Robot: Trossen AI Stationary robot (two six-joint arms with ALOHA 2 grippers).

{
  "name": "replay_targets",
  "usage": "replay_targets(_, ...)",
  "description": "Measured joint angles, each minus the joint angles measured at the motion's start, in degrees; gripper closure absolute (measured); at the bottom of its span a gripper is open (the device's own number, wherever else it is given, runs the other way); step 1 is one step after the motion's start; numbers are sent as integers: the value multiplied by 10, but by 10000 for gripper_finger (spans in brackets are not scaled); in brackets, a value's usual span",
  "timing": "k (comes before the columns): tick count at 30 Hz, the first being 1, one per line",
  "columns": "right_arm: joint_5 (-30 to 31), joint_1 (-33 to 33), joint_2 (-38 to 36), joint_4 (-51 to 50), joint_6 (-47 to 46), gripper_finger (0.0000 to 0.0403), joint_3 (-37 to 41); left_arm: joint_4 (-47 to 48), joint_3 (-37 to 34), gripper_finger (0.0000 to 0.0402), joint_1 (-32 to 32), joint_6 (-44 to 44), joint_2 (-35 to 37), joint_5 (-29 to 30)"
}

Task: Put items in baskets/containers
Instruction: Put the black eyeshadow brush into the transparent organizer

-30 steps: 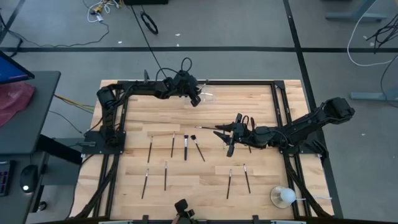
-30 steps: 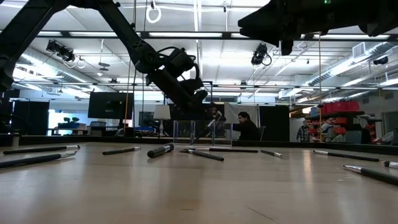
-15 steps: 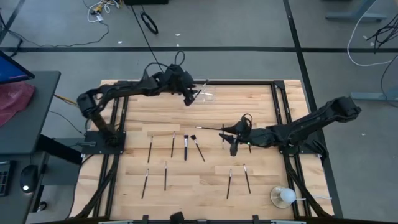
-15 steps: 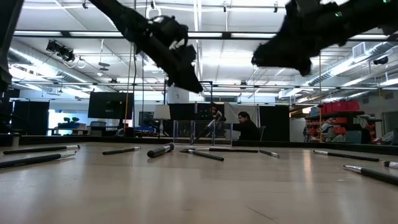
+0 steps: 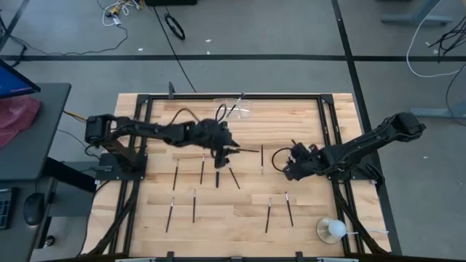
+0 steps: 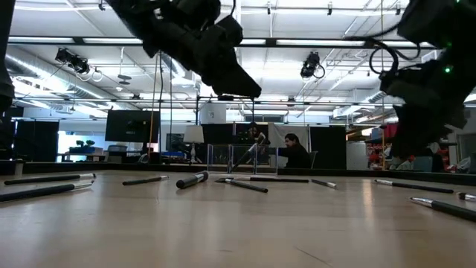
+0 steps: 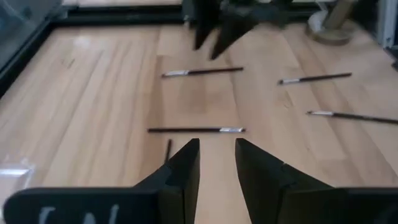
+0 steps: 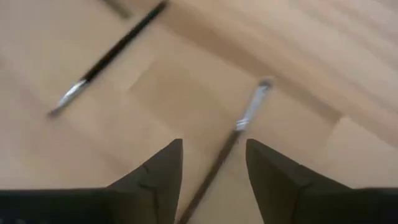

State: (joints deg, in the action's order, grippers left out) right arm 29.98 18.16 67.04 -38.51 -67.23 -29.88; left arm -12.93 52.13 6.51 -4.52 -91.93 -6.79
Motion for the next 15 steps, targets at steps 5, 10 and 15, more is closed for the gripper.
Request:
replay_targets(5, 28, 2, 28, 53, -13, 222, 33, -43, -37, 296, -32, -10, 1, 27)
replay_targets(10, 30, 3, 62, 152, -9, 220, 84, -41, -48, 296, -39, -10, 1, 38)
replay_targets(15, 44, 11, 95, 190, -6, 244, 111, -42, -50, 296, -42, -11, 1, 36)
